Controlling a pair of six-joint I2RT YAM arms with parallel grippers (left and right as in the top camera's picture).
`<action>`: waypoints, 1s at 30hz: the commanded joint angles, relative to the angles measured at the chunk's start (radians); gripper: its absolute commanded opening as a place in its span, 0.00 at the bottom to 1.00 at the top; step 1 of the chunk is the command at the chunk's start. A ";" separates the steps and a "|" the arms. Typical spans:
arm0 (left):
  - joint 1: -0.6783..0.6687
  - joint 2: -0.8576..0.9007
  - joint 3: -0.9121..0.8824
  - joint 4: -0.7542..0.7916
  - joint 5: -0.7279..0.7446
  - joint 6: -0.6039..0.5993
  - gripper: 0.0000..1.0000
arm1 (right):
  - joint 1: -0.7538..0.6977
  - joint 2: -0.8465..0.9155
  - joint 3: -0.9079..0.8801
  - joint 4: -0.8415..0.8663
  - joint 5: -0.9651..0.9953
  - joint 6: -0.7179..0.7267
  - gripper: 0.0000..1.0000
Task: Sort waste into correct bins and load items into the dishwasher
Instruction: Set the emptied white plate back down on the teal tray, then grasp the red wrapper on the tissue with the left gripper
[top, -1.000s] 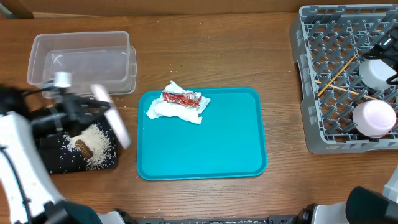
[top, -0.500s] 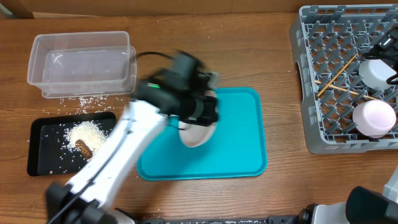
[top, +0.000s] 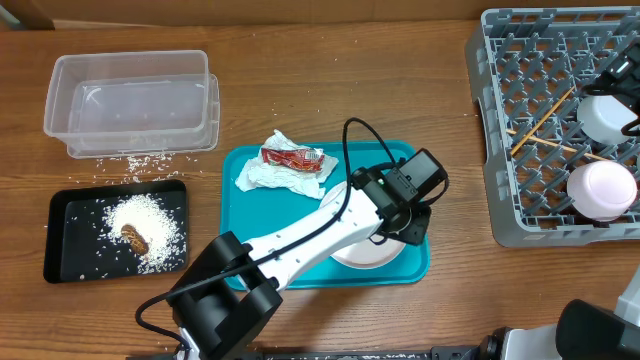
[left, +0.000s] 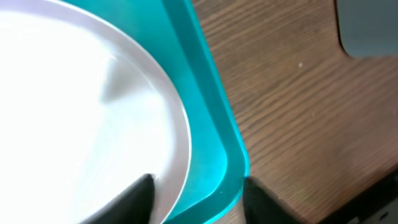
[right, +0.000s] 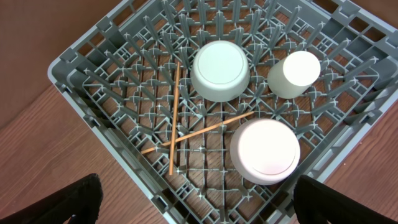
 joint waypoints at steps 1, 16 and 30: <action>0.029 0.005 0.022 -0.032 -0.031 0.010 0.68 | 0.001 -0.008 0.002 0.005 0.009 0.001 1.00; 0.442 0.005 0.192 -0.364 -0.169 -0.430 1.00 | 0.001 -0.008 0.002 0.005 0.009 0.001 1.00; 0.545 0.087 0.097 -0.200 -0.090 -0.558 0.88 | 0.001 -0.008 0.002 0.005 0.009 0.001 1.00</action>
